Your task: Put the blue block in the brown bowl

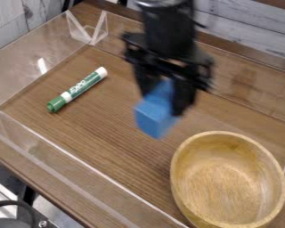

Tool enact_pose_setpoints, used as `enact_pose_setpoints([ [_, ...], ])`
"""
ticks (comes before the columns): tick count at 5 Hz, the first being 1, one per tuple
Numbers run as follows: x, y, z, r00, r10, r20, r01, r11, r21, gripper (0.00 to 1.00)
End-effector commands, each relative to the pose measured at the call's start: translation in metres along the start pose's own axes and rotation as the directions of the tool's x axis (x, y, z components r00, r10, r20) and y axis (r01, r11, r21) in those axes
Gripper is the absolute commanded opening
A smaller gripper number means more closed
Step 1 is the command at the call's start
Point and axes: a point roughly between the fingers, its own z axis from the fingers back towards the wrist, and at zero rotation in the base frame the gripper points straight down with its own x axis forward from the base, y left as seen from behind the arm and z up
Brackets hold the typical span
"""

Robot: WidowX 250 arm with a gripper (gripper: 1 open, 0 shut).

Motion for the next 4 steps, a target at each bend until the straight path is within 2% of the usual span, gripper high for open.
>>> enact_pose_setpoints([
  [1, 0.010, -0.034, 0.002, 0.999, 0.005, 0.049, -0.005, 1.000, 0.008, 0.00],
  [3, 0.021, -0.085, -0.017, 0.997, 0.017, 0.070, -0.019, 1.000, 0.025, 0.00],
  [4, 0.017, -0.087, -0.027, 0.996, 0.015, 0.086, -0.018, 0.999, 0.031, 0.00],
])
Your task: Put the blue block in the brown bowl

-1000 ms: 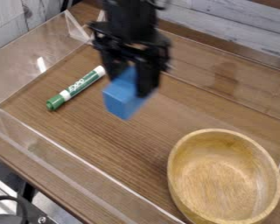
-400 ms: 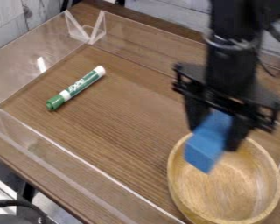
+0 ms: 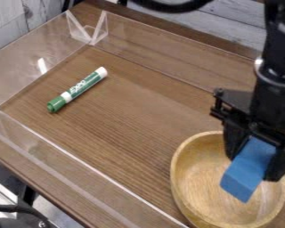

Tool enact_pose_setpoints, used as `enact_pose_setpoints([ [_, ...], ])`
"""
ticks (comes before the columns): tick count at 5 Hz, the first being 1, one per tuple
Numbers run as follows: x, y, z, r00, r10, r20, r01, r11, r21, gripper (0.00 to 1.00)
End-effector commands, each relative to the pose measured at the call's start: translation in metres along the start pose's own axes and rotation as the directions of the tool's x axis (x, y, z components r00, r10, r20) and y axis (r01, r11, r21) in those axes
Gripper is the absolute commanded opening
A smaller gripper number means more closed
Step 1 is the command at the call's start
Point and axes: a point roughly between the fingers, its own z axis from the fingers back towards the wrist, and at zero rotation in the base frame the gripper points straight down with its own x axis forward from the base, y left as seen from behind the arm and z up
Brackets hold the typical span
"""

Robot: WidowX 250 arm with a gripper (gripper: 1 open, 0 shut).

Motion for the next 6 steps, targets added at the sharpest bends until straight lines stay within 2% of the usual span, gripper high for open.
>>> enact_pose_setpoints([
  [1, -0.002, -0.001, -0.001, 0.999, -0.006, 0.048, 0.007, 1.000, -0.008, 0.00],
  [2, -0.001, 0.002, -0.010, 0.997, -0.031, 0.077, 0.031, 1.000, 0.006, 0.00],
  [4, 0.003, 0.009, -0.027, 0.993, -0.053, 0.104, 0.053, 0.999, 0.006, 0.00],
  [6, 0.010, 0.017, -0.027, 0.990, -0.078, 0.115, 0.077, 0.997, 0.013, 0.00],
])
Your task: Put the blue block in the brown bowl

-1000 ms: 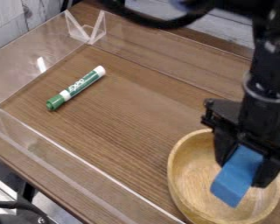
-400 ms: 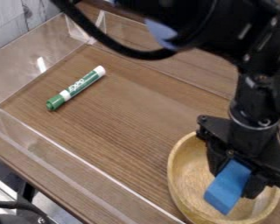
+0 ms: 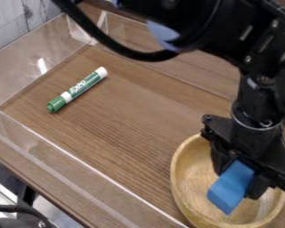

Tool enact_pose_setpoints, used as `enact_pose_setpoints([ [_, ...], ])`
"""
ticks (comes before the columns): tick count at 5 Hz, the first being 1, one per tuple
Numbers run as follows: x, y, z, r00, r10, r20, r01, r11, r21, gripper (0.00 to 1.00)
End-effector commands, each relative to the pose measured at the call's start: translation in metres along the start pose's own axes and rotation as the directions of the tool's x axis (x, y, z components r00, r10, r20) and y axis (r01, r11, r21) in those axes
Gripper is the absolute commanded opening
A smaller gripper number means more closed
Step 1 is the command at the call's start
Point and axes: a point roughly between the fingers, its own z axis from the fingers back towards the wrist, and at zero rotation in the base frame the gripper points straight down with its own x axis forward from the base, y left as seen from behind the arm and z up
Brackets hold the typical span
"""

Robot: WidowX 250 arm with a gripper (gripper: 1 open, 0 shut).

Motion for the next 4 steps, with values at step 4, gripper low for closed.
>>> enact_pose_setpoints([
  [4, 0.017, 0.009, 0.019, 0.998, 0.024, 0.050, -0.024, 1.000, -0.005, 0.00],
])
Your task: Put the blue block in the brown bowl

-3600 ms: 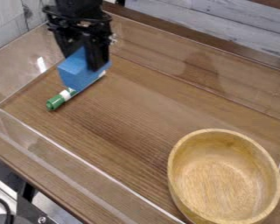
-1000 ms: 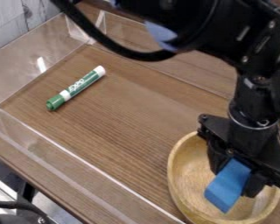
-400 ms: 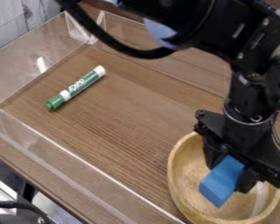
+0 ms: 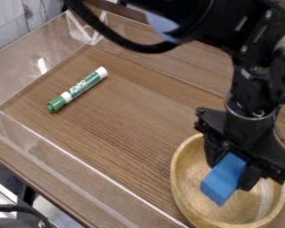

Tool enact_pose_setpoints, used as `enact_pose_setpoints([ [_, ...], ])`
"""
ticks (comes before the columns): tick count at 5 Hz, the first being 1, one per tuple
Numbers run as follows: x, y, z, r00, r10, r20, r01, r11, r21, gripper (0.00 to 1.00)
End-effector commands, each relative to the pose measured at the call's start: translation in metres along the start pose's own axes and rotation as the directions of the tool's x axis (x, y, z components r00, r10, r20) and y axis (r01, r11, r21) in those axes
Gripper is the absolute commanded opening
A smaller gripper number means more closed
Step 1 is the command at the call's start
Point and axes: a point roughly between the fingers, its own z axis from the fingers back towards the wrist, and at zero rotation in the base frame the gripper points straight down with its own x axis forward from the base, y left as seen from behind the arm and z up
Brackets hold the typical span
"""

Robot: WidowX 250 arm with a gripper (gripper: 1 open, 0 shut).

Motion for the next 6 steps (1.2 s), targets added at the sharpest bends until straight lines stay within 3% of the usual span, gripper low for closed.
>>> enact_pose_setpoints([
  [1, 0.016, -0.002, 0.015, 0.996, 0.019, 0.083, -0.017, 1.000, -0.018, 0.00],
  [2, 0.017, -0.002, 0.013, 0.996, 0.030, 0.088, -0.028, 0.999, -0.021, 1.00],
  [6, 0.013, 0.003, -0.005, 0.994, 0.068, 0.080, -0.067, 0.998, -0.013, 1.00],
])
